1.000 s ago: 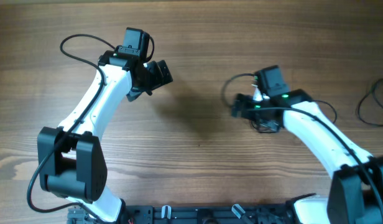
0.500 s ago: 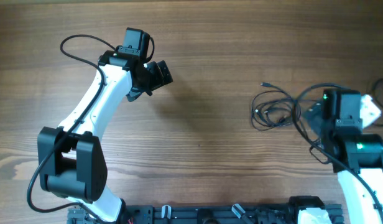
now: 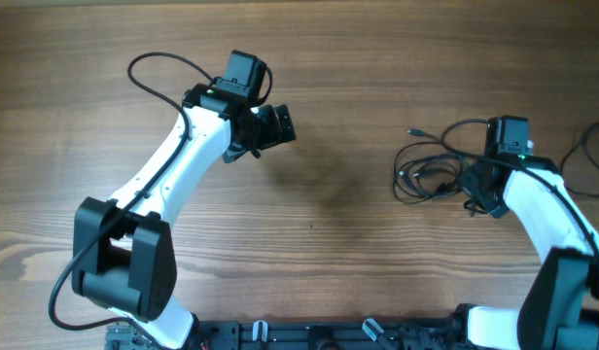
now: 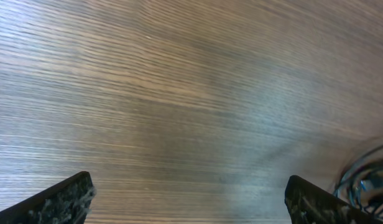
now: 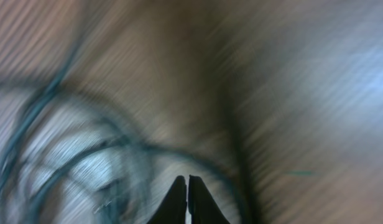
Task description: Untangle cables
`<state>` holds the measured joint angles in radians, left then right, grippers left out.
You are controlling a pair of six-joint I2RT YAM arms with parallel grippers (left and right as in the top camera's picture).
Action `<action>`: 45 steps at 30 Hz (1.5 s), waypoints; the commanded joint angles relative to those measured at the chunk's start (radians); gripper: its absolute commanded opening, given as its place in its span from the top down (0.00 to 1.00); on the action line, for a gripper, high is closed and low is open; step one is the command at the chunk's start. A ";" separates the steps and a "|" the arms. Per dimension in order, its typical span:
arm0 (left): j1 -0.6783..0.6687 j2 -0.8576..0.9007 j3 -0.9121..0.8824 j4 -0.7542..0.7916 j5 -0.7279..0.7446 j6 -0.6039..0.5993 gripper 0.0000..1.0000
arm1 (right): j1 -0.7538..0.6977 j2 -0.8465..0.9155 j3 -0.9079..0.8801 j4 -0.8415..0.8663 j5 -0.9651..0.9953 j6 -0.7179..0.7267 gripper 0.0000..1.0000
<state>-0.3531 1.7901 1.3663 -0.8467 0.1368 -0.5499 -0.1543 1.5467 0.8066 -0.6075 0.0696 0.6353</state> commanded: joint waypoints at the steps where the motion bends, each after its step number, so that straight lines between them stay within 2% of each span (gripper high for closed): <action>1: 0.003 0.006 0.006 0.001 0.061 0.018 0.00 | 0.026 0.011 -0.003 0.076 -0.565 -0.264 0.96; 2: 0.014 0.005 0.006 0.001 0.053 0.019 0.00 | 0.051 0.002 -0.003 0.120 -0.695 -0.283 0.96; 4: 0.049 0.004 0.007 0.004 0.048 0.019 0.00 | 0.116 -0.013 -0.003 0.188 -0.837 -0.295 0.96; 7: 0.137 -0.004 0.007 0.000 0.049 0.018 0.00 | 0.277 -0.027 -0.003 0.277 -0.924 -0.294 0.96; 9: 0.212 -0.015 0.007 -0.011 0.064 0.006 0.00 | 0.411 -0.026 -0.003 0.310 -0.853 -0.294 0.96; 12: 0.315 -0.021 0.007 -0.040 0.166 -0.011 0.00 | 0.529 -0.027 -0.003 0.305 -0.667 -0.232 0.96; 15: 0.373 -0.021 0.007 -0.083 0.227 -0.011 0.00 | 0.540 -0.032 0.021 0.288 -0.669 -0.248 0.95; 19: 0.395 -0.021 0.006 -0.134 0.227 -0.011 0.00 | 0.521 -0.094 0.127 0.184 -0.679 -0.316 0.96; 23: 0.377 -0.021 0.006 -0.116 0.227 -0.011 0.00 | 0.542 -0.204 0.251 0.181 -0.794 -0.344 0.96; 27: 0.354 -0.021 0.006 -0.064 0.226 -0.012 0.00 | 0.591 -0.297 0.375 0.182 -0.804 -0.353 0.96; 29: 0.354 -0.021 0.006 -0.054 0.226 -0.027 0.00 | 0.603 -0.327 0.385 0.195 -0.802 -0.414 0.96; 32: 0.355 -0.021 0.006 -0.053 0.226 -0.042 0.00 | 0.602 -0.321 0.382 0.138 -0.696 -0.433 0.95; 34: 0.355 -0.021 0.006 -0.062 0.226 -0.041 0.00 | 0.602 -0.300 0.378 0.068 -0.539 -0.415 0.93; 35: 0.355 -0.021 0.006 -0.066 0.226 -0.041 0.00 | 0.602 -0.278 0.377 0.011 -0.403 -0.388 0.90; 36: 0.355 -0.021 0.006 -0.071 0.226 -0.041 0.00 | 0.602 -0.255 0.377 -0.041 -0.273 -0.356 0.71; 37: 0.355 -0.021 0.006 -0.074 0.226 -0.042 0.00 | 0.602 -0.228 0.377 -0.086 -0.150 -0.333 0.46; 38: 0.355 -0.021 0.006 -0.075 0.226 -0.042 0.00 | 0.602 -0.202 0.377 -0.119 -0.064 -0.315 0.32; 39: 0.355 -0.021 0.006 -0.076 0.226 -0.042 0.00 | 0.602 -0.167 0.377 -0.151 0.004 -0.314 0.06; 40: 0.355 -0.021 0.006 -0.079 0.227 -0.042 0.00 | 0.602 -0.116 0.377 -0.193 0.063 -0.305 0.00; 45: 0.351 -0.021 0.006 -0.109 0.275 -0.042 0.00 | 0.599 0.006 0.377 -0.267 0.174 -0.079 0.00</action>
<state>0.0010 1.7897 1.3663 -0.9405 0.3588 -0.5816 0.4480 1.4895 1.1843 -0.8509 0.0727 0.3824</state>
